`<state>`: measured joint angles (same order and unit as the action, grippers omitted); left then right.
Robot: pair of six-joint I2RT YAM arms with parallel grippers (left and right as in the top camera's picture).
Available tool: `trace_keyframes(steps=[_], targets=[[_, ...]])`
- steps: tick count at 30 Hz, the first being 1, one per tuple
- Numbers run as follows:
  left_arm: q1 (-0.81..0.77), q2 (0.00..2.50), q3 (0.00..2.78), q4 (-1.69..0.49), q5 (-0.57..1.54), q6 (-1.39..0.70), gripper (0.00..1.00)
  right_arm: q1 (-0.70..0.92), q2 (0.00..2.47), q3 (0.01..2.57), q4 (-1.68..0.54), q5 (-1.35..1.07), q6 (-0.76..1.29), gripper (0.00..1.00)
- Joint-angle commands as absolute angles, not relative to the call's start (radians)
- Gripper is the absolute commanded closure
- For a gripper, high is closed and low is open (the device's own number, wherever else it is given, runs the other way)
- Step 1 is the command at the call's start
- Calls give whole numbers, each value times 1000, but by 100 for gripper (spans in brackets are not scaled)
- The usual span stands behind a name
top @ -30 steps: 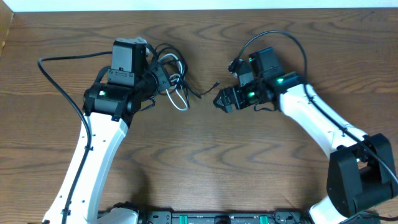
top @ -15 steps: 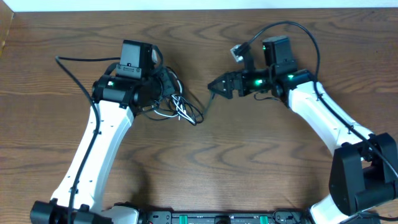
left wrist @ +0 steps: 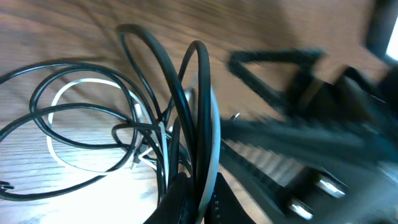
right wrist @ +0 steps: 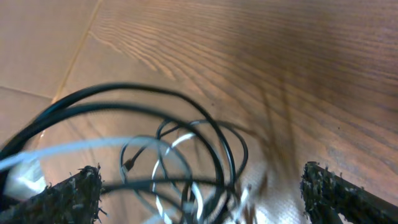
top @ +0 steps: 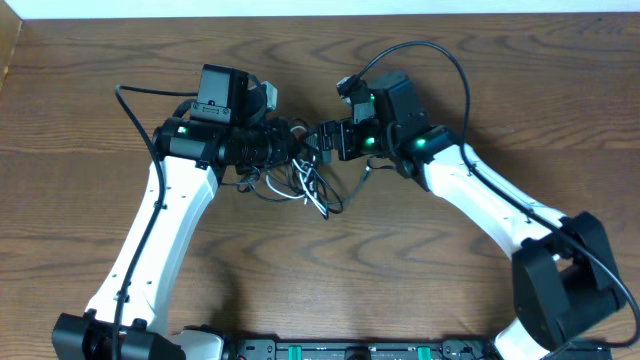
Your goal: Untangle cables
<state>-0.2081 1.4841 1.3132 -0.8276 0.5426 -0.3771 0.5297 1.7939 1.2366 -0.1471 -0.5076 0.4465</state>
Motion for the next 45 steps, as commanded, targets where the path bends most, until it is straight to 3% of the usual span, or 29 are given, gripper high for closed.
trace_keyframes(steps=[1, 10, 19, 28, 39, 45], targets=[[-180, 1488, 1311, -825, 691, -347, 92, 547, 1855, 1234, -121, -479, 486, 1], [-57, 1488, 1311, -830, 954, -314, 93, 557, 2007, 1234, -92, -262, 486, 1], [71, 1486, 1311, -833, 1081, -314, 93, 481, 2103, 1234, -150, -94, 552, 1], [309, 1486, 1311, -837, 1277, -315, 92, 394, 2109, 1234, -199, -63, 624, 1], [757, 1486, 1311, -892, 1289, -315, 93, 392, 2109, 1234, -200, -62, 625, 1], [937, 1486, 1311, -1039, 1101, -315, 92, 393, 2109, 1234, -197, -62, 625, 1]])
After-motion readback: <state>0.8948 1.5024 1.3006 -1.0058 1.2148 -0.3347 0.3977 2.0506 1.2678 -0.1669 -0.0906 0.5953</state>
